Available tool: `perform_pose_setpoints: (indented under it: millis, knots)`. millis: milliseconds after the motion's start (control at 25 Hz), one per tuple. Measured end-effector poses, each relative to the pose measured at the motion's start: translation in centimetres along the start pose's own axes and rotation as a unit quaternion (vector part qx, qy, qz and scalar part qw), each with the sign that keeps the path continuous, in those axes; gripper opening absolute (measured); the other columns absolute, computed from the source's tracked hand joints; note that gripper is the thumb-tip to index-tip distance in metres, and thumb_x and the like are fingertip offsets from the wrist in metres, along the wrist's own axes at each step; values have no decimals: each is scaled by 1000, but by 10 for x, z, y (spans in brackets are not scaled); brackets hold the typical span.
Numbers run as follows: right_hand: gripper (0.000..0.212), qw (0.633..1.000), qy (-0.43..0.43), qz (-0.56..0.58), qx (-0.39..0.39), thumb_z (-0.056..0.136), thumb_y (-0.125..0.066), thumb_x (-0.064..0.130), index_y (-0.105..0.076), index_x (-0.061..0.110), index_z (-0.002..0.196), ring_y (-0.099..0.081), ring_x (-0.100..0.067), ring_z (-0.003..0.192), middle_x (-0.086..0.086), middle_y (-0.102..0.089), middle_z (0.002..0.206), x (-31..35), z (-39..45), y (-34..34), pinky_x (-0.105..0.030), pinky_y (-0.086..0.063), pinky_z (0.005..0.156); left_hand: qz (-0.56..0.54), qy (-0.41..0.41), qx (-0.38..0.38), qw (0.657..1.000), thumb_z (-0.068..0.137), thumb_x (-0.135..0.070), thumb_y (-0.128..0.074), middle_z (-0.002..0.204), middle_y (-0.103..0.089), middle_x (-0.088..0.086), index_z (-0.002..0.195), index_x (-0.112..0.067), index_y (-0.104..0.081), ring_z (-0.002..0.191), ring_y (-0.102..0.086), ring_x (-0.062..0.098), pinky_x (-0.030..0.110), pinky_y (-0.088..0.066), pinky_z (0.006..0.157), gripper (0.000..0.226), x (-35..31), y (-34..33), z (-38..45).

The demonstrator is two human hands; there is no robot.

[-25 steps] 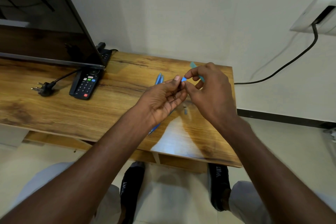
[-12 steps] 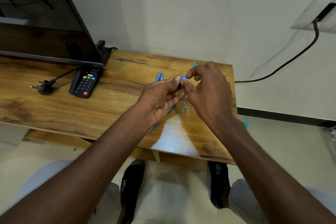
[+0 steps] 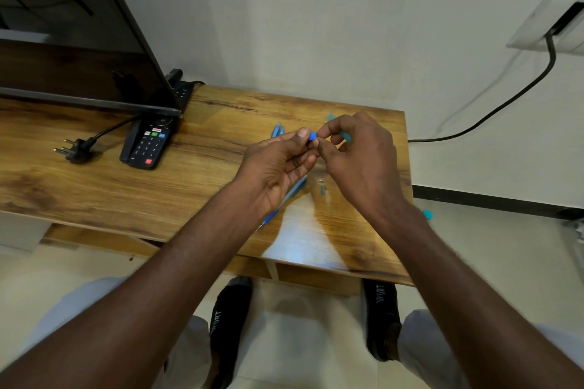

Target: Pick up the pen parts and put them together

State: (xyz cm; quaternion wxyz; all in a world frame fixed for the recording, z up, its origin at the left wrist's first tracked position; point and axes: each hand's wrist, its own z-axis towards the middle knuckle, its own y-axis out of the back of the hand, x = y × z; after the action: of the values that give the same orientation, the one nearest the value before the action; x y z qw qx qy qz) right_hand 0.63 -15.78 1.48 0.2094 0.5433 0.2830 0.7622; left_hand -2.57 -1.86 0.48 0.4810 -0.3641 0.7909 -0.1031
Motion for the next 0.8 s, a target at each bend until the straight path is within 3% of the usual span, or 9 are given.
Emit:
perform_pose_setpoints:
  millis: [160, 240, 360, 440, 600, 800]
  knots:
    - [8, 999, -17, 34, 30, 95, -73, 22, -79, 26, 99, -64, -4, 88, 10, -69, 99, 2, 2, 1, -28, -54, 79, -16, -13, -10, 1000, 98, -5, -69, 86, -77, 15, 117, 3, -68, 73, -77, 16, 22, -64, 69, 21, -2, 2, 1]
    - [16, 997, -25, 54, 42, 99, -67, 16, -79, 26, 100, -67, -6, 89, 13, -72, 99, 3, 2, 4, -37, -59, 85, -10, -27, -24, 999, 97, -6, -70, 88, -77, 16, 116, 3, -70, 73, -77, 16, 22, -63, 69, 21, -4, 3, 2]
    - [24, 992, -42, 103, 64, 98, -61, 6, -71, 28, 103, -72, -12, 82, 12, -76, 90, 1, 4, 10, -48, -61, 80, 6, -55, -50, 997, 95, -8, -73, 88, -78, 16, 115, 3, -72, 75, -77, 17, 22, -63, 70, 22, -7, 5, 3]
    - [24, 987, -63, 119, 90, 97, -65, 7, -64, 27, 110, -74, -15, 77, 8, -79, 87, 3, 5, 12, -44, -62, 76, 25, -78, -64, 995, 94, -9, -75, 94, -79, 18, 114, 3, -73, 81, -78, 19, 23, -63, 72, 24, -8, 6, 4]
    - [20, 976, -100, 150, 126, 96, -66, 4, -69, 18, 109, -75, -13, 66, 5, -81, 85, 9, 5, 15, -27, -56, 63, 45, -100, -82, 991, 92, -8, -77, 94, -79, 19, 112, 3, -75, 80, -77, 18, 26, -65, 78, 23, -8, 6, 4]
    - [20, 971, -121, 150, 143, 97, -63, 4, -69, 17, 111, -77, -20, 62, 4, -81, 86, 12, 3, 16, -29, -55, 59, 55, -101, -83, 990, 91, -8, -78, 97, -78, 19, 110, 3, -76, 83, -76, 19, 27, -65, 80, 22, -7, 5, 1]
